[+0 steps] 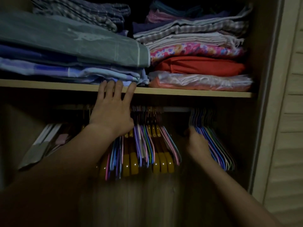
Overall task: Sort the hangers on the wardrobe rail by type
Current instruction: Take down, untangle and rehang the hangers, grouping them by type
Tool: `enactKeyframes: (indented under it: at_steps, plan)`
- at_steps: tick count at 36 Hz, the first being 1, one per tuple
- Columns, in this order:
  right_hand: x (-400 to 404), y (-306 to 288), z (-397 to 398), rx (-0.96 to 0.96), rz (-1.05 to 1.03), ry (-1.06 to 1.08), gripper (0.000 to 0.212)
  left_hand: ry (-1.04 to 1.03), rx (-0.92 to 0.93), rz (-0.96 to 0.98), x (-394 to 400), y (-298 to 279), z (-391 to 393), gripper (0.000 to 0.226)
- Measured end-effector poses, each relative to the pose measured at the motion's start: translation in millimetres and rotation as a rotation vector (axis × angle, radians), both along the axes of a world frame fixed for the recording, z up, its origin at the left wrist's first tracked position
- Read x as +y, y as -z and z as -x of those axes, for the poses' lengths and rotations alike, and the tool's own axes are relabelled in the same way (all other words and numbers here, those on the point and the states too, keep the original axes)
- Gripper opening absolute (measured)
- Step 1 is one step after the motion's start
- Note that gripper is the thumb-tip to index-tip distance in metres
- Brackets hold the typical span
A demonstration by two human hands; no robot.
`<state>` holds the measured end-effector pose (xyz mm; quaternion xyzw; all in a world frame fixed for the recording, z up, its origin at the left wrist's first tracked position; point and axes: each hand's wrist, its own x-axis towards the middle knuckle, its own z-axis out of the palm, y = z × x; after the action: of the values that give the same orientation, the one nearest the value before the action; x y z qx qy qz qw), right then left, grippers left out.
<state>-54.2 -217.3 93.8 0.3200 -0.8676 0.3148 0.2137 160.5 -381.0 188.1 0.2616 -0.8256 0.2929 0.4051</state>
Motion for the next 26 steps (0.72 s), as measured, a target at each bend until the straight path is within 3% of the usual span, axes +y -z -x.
enactKeyframes:
  at_steps: [4, 10, 15, 17, 20, 24, 26]
  plan:
    - [24.5, 30.5, -16.0, -0.073, -0.012, -0.099, 0.022, 0.012, 0.03, -0.006, 1.3, 2.1, 2.5, 0.101]
    - [58.1, 83.0, -52.5, -0.232, -0.073, -0.124, 0.016, 0.002, 0.035, -0.039, 8.6, 6.5, 5.5, 0.105]
    - [87.8, 143.4, -89.8, -0.464, -0.046, -0.165, 0.02, 0.253, 0.159, -0.39, 47.4, 50.0, 0.0, 0.069]
    - [100.7, 167.8, -107.7, -0.543, -0.001, -0.179, 0.026, 0.437, 0.244, -0.542, 79.8, 92.4, -6.5, 0.064]
    - [118.2, 200.8, -132.2, -0.625, 0.008, -0.201, 0.026, 0.536, 0.189, -0.998, 126.0, 208.5, -28.8, 0.052]
    - [133.3, 224.8, -153.1, -0.745, 0.067, -0.274, 0.027, 0.284, 0.187, -1.506, 154.1, 400.6, -66.9, 0.031]
    - [136.7, 226.9, -158.4, -0.819, 0.097, -0.325, 0.028, 0.143, 0.189, -1.723, 150.4, 473.7, -92.5, 0.048]
